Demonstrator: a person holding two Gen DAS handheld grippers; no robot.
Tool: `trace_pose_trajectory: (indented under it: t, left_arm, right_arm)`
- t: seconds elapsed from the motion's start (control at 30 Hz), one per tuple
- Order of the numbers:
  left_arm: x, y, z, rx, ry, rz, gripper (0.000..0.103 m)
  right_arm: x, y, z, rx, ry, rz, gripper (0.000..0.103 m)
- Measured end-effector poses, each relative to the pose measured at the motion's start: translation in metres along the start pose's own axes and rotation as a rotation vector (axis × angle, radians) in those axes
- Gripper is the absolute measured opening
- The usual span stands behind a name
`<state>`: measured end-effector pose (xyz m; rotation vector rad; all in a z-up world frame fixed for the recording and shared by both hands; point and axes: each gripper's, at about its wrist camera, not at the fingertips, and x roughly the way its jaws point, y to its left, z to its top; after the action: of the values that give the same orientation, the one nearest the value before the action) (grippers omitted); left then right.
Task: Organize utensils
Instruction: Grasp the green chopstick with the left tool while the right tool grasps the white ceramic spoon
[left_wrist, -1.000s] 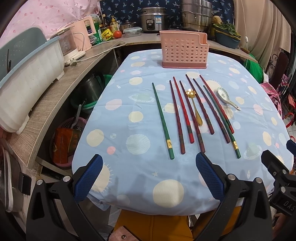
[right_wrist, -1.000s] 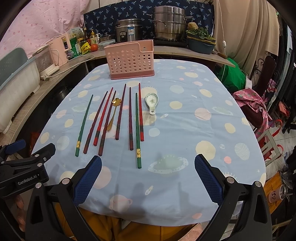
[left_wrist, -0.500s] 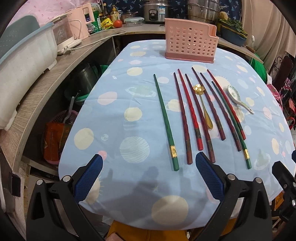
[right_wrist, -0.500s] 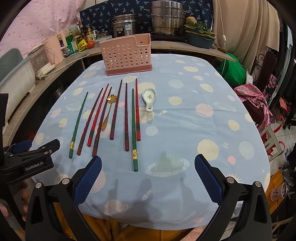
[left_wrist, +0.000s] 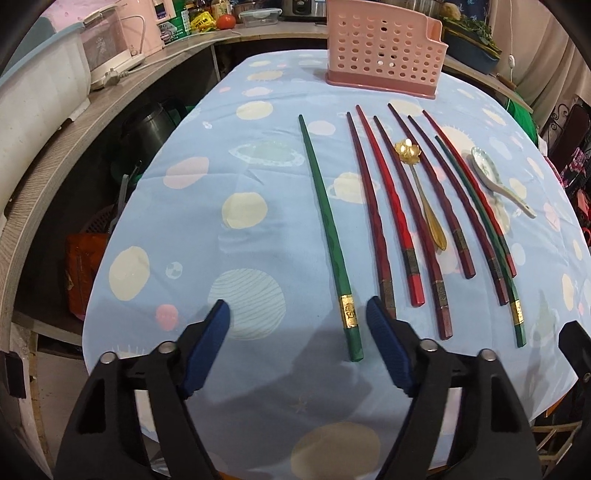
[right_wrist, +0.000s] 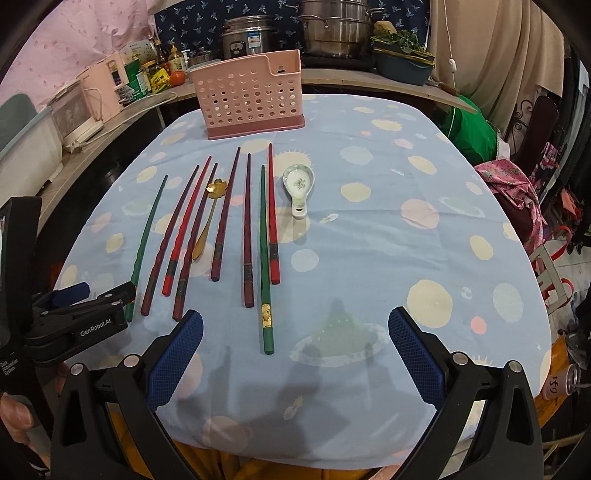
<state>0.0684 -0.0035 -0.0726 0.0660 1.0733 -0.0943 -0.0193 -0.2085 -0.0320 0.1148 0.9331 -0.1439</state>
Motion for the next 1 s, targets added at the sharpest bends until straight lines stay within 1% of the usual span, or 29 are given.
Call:
trace_pose_trajectory:
  t: [0.07,0.1,0.23,0.27,0.3,0.33,0.37,0.43,0.5,0.53,0.57,0.6,0.63,0.7,0.73,0.8,0.83,0.9,0.93,1.0]
  left_arm:
    - [0.002,0.002,-0.002,-0.007,0.018,-0.014,0.06]
    - [0.003,0.002,-0.003,-0.008,0.023,-0.019,0.056]
    - [0.002,0.001,-0.006,0.004,0.017,-0.023,0.05]
    - [0.002,0.001,-0.006,0.005,0.015,-0.023,0.045]
    - [0.002,0.002,-0.006,0.007,0.012,-0.023,0.037]
    - [0.001,0.002,-0.005,0.007,0.011,-0.023,0.032]
    - [0.001,0.003,-0.004,0.007,0.011,-0.026,0.025]
    - [0.002,0.004,-0.003,0.002,0.012,-0.032,0.021]
    - [0.003,0.004,-0.001,0.003,0.012,-0.031,0.013]
    - [0.003,0.004,-0.001,0.003,0.012,-0.03,0.011]
    - [0.003,0.004,0.0,0.003,0.013,-0.028,0.009]
    - [0.004,0.004,0.001,0.004,0.012,-0.027,0.009]
    - [0.005,0.004,0.002,0.005,0.013,-0.026,0.009]
    - [0.005,0.003,0.004,0.007,0.013,-0.022,0.009]
    - [0.005,0.003,0.004,0.006,0.014,-0.021,0.009]
    - [0.006,0.002,0.005,0.007,0.015,-0.02,0.009]
    - [0.006,0.002,0.005,0.007,0.015,-0.02,0.009]
    - [0.006,0.002,0.005,0.009,0.015,-0.019,0.009]
    - [0.006,0.002,0.005,0.011,0.015,-0.018,0.009]
    - [0.006,0.002,0.004,0.015,0.014,-0.014,0.009]
  right_arm:
    - [0.002,0.001,0.001,-0.001,0.001,0.001,0.096]
    - [0.002,0.001,0.001,-0.001,0.0,0.002,0.095]
    - [0.006,0.001,0.006,0.0,-0.001,0.006,0.09]
    - [0.008,0.001,0.008,0.001,-0.004,0.006,0.088]
    - [0.009,0.0,0.01,0.001,-0.005,0.007,0.085]
    - [0.011,-0.001,0.013,0.002,-0.007,0.008,0.083]
    - [0.013,-0.002,0.015,0.006,-0.011,0.01,0.081]
    - [0.017,-0.006,0.023,0.019,-0.016,0.021,0.076]
    - [0.023,-0.009,0.033,0.035,-0.022,0.028,0.067]
    - [0.026,-0.011,0.038,0.04,-0.025,0.031,0.065]
    - [0.03,-0.012,0.044,0.045,-0.027,0.037,0.06]
    - [0.034,-0.013,0.049,0.05,-0.029,0.045,0.055]
    - [0.037,-0.014,0.054,0.055,-0.029,0.053,0.053]
    - [0.046,-0.016,0.064,0.064,-0.027,0.065,0.043]
    - [0.051,-0.017,0.068,0.068,-0.024,0.068,0.041]
    - [0.06,-0.019,0.075,0.078,-0.017,0.076,0.032]
    - [0.065,-0.019,0.078,0.084,-0.01,0.084,0.03]
    - [0.074,-0.022,0.081,0.099,0.004,0.102,0.022]
    - [0.078,-0.023,0.083,0.107,0.012,0.11,0.021]
    - [0.085,-0.025,0.084,0.121,0.027,0.124,0.014]
